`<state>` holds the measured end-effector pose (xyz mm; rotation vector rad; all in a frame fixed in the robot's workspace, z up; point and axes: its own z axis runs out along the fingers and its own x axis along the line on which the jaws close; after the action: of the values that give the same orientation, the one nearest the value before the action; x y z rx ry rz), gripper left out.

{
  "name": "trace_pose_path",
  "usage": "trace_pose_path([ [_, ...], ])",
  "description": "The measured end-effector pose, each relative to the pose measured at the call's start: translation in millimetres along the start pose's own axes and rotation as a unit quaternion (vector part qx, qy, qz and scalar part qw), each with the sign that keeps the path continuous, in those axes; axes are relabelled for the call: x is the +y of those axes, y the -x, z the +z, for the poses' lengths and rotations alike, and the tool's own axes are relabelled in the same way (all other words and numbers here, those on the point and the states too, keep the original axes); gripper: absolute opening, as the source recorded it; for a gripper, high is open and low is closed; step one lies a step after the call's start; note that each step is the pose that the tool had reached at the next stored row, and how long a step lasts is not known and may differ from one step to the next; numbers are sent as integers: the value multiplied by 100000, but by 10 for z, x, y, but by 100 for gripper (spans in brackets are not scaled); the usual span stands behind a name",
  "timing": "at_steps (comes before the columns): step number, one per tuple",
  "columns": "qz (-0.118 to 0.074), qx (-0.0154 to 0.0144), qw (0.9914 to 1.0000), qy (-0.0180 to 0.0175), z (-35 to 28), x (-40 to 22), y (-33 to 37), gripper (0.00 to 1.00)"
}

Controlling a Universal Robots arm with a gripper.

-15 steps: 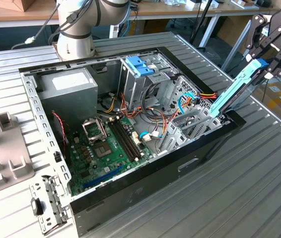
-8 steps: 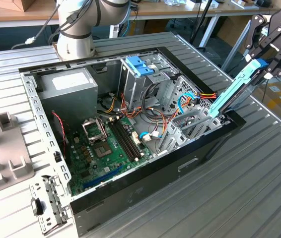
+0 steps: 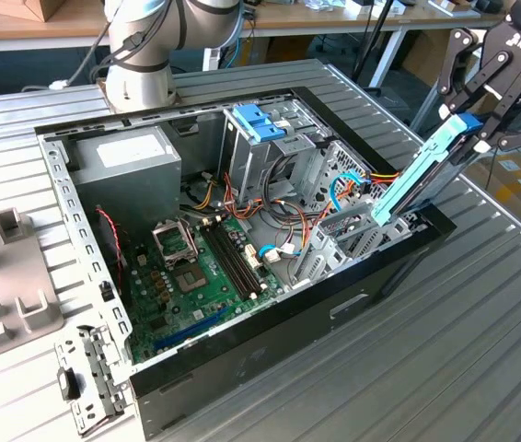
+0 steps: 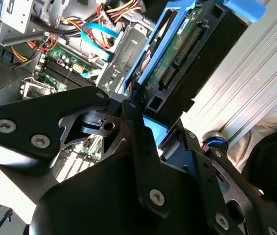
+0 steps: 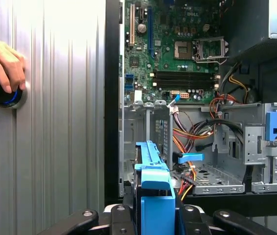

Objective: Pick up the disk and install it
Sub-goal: 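Insert the disk into the insertion slot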

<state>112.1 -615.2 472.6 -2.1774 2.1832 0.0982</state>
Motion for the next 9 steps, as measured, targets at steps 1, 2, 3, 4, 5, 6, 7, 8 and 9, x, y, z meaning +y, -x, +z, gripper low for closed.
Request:
trace_pose_path([
  [1,4,-3,100000,0,1,21,0,37],
  [2,3,0,100000,-1,1,39,0,37],
  [3,5,-2,100000,-2,1,57,0,37],
  [4,7,0,100000,-1,2,78,0,37],
  [5,4,-1,100000,-3,2,93,0,37],
  [6,5,3,100000,-1,4,112,3,37],
  [7,3,1,100000,0,6,122,11,37],
  [8,4,5,100000,-2,8,131,21,37],
  [9,2,-1,100000,0,10,142,30,37],
])
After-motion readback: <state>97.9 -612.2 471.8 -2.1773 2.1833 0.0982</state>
